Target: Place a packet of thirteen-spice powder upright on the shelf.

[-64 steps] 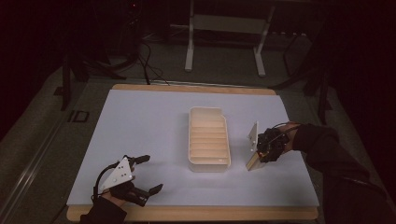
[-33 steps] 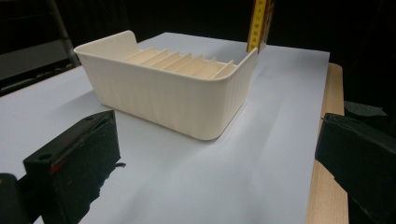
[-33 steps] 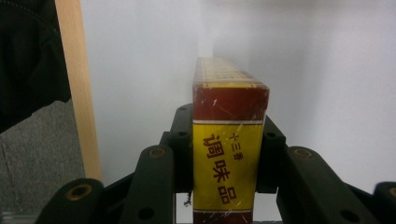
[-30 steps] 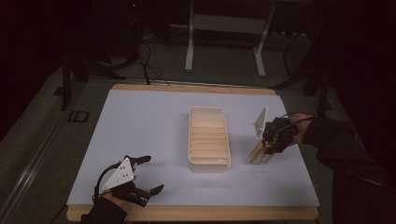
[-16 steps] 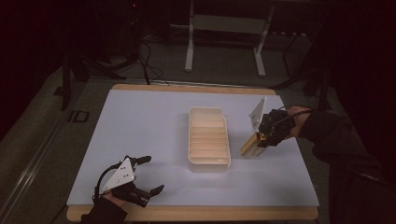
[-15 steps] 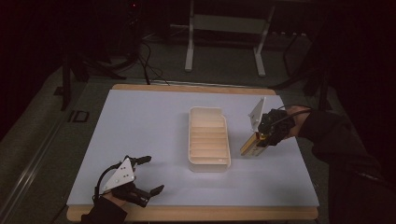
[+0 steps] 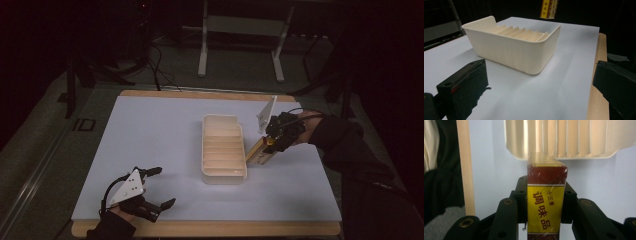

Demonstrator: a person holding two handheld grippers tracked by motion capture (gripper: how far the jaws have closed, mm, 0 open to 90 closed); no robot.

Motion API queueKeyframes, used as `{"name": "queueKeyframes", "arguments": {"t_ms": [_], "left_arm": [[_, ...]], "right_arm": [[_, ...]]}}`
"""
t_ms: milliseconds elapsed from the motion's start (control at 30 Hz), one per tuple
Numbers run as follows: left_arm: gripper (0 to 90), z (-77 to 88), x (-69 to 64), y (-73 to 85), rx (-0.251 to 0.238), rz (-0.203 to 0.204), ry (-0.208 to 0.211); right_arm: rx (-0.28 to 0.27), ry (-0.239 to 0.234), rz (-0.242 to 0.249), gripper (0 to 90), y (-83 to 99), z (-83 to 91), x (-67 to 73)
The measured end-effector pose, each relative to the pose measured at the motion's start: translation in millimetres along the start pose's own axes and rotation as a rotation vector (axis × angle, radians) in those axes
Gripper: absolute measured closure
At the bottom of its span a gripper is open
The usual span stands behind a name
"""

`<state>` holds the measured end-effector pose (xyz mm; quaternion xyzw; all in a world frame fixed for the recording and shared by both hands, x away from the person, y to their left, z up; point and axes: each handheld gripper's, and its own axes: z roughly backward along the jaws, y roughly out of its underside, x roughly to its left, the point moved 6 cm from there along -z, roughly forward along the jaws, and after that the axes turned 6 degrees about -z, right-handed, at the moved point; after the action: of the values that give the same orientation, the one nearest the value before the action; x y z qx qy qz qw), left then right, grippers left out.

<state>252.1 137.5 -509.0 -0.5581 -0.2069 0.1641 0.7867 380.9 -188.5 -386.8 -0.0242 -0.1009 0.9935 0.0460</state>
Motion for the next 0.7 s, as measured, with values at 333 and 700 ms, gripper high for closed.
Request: {"name": "queueKeyframes", "arguments": {"t_ms": [333, 700], "left_arm": [[0.0, -0.3, -0.7, 0.1, 0.002, -0.001, 0.004], [0.0, -0.4, -1.4, 0.1, 0.002, -0.007, 0.008]], "right_arm": [[-0.095, 0.022, -0.007, 67.6, -18.3, -2.0, -5.4], [-0.194, 0.026, 0.006, 67.6, -30.5, -2.6, -10.3]]}}
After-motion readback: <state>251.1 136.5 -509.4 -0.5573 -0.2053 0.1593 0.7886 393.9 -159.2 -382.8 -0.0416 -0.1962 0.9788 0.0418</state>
